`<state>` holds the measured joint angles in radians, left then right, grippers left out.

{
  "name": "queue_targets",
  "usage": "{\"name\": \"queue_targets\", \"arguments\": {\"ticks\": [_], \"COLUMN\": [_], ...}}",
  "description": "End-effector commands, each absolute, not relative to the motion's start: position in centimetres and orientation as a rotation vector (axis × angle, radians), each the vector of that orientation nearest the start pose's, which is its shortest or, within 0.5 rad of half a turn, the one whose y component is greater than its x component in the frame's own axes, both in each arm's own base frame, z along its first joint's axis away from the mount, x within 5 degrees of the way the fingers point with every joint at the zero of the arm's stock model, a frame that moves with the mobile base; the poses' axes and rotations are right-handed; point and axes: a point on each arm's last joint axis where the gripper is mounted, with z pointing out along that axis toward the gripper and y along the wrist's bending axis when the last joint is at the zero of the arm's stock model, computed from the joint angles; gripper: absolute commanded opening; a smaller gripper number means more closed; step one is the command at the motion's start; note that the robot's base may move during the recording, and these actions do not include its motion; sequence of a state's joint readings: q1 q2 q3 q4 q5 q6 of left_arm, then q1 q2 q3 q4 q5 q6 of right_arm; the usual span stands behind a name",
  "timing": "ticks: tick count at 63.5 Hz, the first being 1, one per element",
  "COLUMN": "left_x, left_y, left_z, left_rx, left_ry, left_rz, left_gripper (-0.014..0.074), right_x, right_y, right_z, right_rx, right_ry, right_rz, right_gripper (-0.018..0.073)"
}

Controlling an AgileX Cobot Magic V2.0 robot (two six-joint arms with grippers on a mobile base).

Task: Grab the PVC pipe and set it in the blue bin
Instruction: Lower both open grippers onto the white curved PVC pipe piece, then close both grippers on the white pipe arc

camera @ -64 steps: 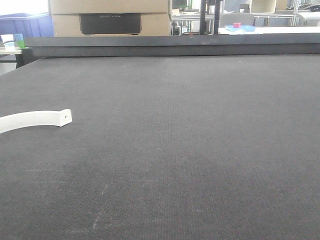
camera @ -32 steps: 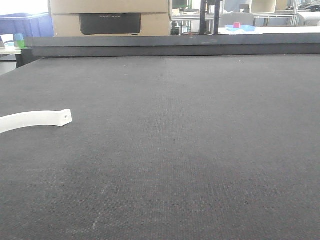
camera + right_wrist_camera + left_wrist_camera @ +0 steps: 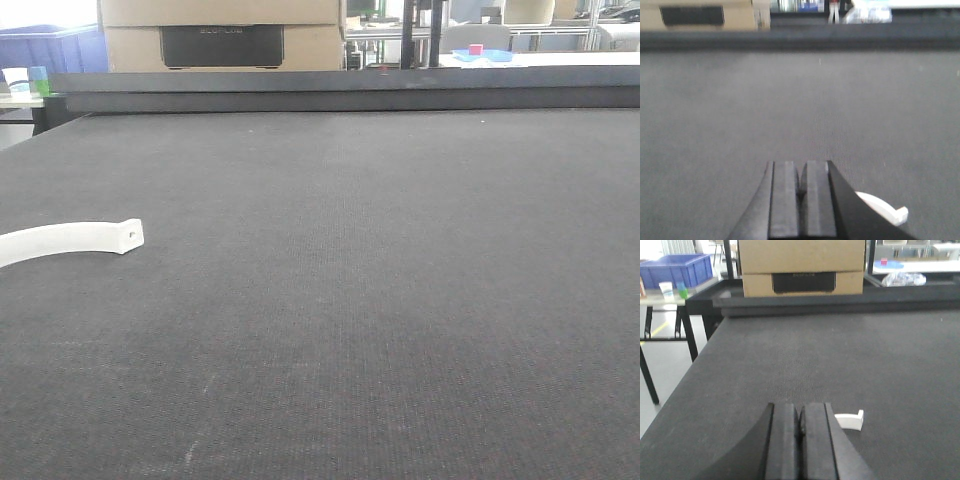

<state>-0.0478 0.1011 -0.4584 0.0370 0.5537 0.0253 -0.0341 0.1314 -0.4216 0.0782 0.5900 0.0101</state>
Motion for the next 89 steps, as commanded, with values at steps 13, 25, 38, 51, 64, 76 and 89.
{"name": "queue_targets", "arguments": {"ticks": [13,25,38,51,64,76,89], "left_x": [7.1,11.6,15.5,18.3,20.1,20.7,20.7], "left_y": [-0.2,-0.5,-0.6,-0.8,-0.9,-1.0,-1.0], "left_z": [33.8,33.6,31.7,29.7,28.8,28.7,28.7], "left_rx": [0.097,0.144,0.151,0.089,-0.026,-0.03,-0.031], "left_ry": [2.167,2.422,2.552,2.645,2.736,2.741,2.742], "left_rz": [0.011,0.016,0.013,-0.005,-0.038,-0.048,-0.051], "left_gripper": [-0.0111,-0.0111,-0.0111,-0.0111,-0.0111,-0.0111,-0.0111], "right_x": [7.8,11.3,14.6,17.5,20.0,23.3,25.6], "right_y": [0.2,0.1,0.0,-0.1,-0.2,-0.6,-0.8], "right_z": [31.1,31.0,28.5,25.8,25.4,26.2,24.5], "right_rx": [0.077,0.085,0.098,0.113,0.171,0.338,0.533], "right_ry": [2.093,2.381,2.702,2.844,2.969,2.953,2.963], "right_rz": [0.071,0.081,0.093,0.095,0.1,0.07,0.062], "right_gripper": [-0.0167,-0.0167,-0.0167,-0.0167,-0.0167,-0.0153,-0.0111]}}
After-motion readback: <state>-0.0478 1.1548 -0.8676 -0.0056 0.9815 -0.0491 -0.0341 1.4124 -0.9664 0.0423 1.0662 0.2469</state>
